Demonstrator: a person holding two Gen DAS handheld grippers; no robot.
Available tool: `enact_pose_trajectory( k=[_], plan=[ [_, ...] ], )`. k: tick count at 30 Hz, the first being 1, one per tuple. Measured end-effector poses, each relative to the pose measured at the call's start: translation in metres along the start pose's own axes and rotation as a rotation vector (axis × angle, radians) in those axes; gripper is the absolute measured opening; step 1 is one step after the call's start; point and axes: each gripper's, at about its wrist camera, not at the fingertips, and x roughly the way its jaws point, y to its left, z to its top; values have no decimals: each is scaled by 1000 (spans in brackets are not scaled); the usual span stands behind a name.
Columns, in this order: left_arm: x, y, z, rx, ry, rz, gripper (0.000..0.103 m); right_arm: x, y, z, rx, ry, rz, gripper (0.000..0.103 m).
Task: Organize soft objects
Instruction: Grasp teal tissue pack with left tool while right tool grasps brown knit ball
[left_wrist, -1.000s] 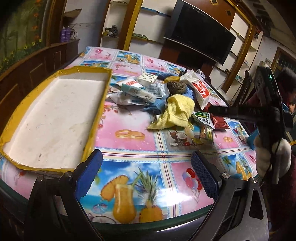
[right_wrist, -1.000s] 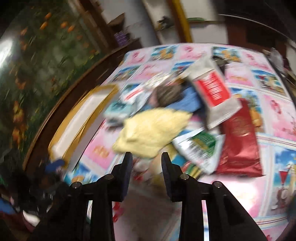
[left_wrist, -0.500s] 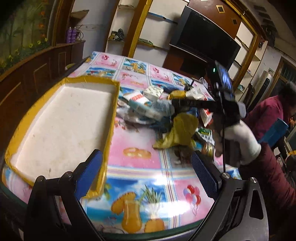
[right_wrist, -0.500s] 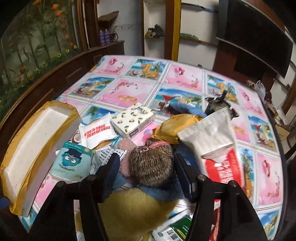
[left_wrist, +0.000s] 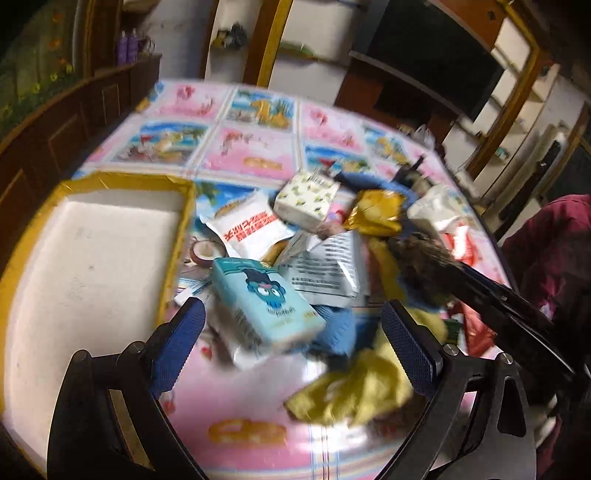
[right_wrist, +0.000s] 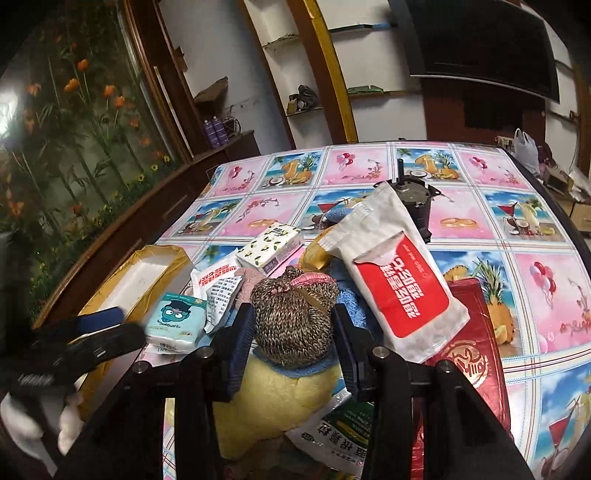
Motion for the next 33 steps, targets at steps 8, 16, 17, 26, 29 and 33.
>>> enact_pose_trajectory(
  k=[8, 16, 17, 26, 29, 33],
  plan=[
    [22, 5, 1, 65, 59, 90, 23, 4, -4, -3, 7, 22, 27, 43],
    [-9, -11, -24, 149, 33, -17, 16, 4, -6, -7, 27, 22, 25, 43],
    [-13, -16, -30, 178, 33, -24, 16, 4, -6, -8, 27, 22, 24, 43],
    [6, -34, -31, 192, 33, 33, 16, 9, -7, -10, 33, 39, 28, 43],
    [18, -34, -24, 195, 38, 62, 18, 10, -10, -11, 48, 44, 43, 45],
    [35, -23, -19, 131, 57, 73, 18, 13, -11, -12, 51, 57, 47, 45]
  ],
)
